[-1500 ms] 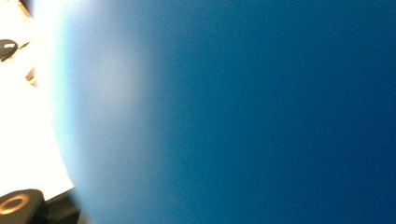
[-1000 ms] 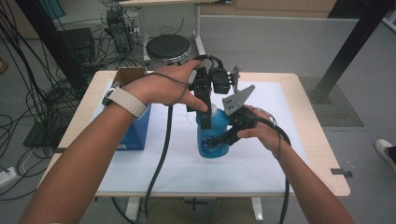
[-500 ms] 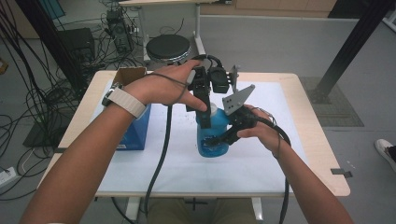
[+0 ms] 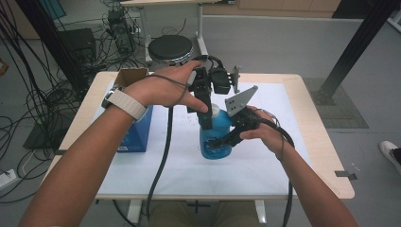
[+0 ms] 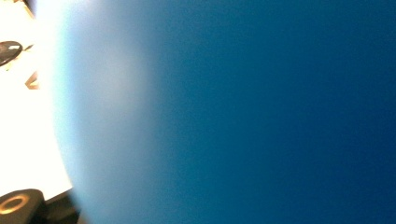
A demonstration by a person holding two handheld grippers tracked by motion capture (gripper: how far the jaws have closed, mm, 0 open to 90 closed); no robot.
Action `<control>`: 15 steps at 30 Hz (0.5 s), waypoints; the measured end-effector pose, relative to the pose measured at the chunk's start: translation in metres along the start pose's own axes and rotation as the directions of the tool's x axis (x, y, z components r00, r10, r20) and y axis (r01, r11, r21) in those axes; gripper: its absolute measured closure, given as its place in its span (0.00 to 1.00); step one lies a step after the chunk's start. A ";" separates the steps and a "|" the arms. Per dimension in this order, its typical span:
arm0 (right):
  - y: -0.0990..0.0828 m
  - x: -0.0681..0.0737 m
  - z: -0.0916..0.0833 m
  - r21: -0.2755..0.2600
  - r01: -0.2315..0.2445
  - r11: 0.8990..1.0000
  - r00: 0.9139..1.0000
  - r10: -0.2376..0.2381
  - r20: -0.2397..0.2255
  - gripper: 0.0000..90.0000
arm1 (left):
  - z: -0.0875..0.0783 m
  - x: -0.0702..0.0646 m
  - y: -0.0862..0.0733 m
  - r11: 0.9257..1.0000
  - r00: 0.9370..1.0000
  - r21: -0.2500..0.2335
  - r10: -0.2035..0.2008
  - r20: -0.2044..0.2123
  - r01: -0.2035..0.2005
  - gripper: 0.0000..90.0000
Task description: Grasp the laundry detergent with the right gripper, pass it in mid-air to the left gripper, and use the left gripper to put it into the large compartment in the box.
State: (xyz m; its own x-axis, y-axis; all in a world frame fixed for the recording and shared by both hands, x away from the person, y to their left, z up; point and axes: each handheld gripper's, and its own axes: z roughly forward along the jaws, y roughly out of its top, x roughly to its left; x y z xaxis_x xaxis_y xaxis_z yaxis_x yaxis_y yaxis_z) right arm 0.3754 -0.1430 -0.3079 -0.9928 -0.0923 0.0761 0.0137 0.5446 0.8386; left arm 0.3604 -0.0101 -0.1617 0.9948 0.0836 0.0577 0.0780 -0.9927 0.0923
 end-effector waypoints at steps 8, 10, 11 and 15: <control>0.000 0.000 0.000 -0.001 0.000 1.000 1.000 0.000 -0.004 0.48 | 0.000 0.000 -0.001 1.000 1.000 -0.005 -0.002 -0.003 0.002 0.09; 0.000 0.000 0.000 0.001 -0.001 1.000 1.000 0.001 -0.002 0.48 | -0.001 0.000 -0.001 1.000 1.000 -0.007 -0.003 -0.005 0.003 0.09; 0.000 0.000 0.000 0.000 -0.001 1.000 1.000 0.001 -0.001 0.48 | -0.001 0.000 -0.002 1.000 1.000 -0.006 -0.004 -0.005 0.004 0.09; 0.000 0.000 0.001 -0.001 0.000 1.000 1.000 0.000 -0.002 0.48 | -0.001 0.000 -0.002 1.000 1.000 -0.010 -0.006 -0.007 0.006 0.09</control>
State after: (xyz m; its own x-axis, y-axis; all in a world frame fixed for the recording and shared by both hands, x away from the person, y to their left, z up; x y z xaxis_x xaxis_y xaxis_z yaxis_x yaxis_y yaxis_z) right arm 0.3755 -0.1424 -0.3081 -0.9925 -0.0942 0.0777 0.0141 0.5437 0.8392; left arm 0.3603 -0.0082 -0.1607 0.9938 0.0905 0.0642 0.0837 -0.9912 0.1024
